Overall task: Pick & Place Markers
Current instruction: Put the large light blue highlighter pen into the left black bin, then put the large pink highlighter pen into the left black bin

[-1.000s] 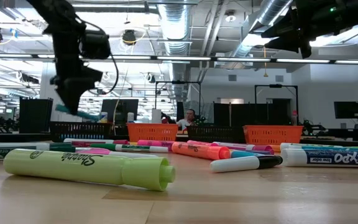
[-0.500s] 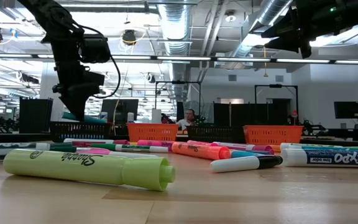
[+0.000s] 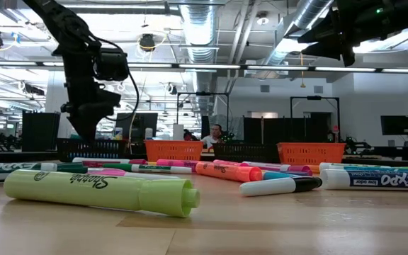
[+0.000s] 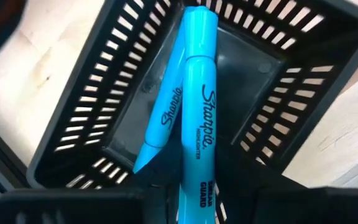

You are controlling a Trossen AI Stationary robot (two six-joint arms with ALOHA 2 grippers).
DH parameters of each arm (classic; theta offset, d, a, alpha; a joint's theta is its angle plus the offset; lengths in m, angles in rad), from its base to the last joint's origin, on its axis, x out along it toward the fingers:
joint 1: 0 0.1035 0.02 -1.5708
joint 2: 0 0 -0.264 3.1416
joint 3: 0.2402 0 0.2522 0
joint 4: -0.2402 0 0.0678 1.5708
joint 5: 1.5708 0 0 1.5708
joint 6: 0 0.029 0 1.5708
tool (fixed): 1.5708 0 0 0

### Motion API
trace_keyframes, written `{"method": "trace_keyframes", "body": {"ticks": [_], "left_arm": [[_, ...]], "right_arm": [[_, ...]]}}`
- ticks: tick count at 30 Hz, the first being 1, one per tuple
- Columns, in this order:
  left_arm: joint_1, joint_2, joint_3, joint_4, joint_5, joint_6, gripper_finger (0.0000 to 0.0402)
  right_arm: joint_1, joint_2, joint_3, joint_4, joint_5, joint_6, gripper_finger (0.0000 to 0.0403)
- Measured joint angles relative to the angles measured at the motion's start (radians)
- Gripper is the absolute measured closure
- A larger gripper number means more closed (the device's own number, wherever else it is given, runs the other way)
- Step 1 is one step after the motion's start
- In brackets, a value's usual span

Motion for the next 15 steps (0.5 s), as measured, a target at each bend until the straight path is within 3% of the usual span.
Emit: {"method": "trace_keyframes", "body": {"ticks": [15], "left_arm": [[0.0,0.005,0.0,0.029,-0.006,0.0,0.0268]], "right_arm": [[0.0,0.0,0.0,0.0,0.0,0.0,0.0219]]}}
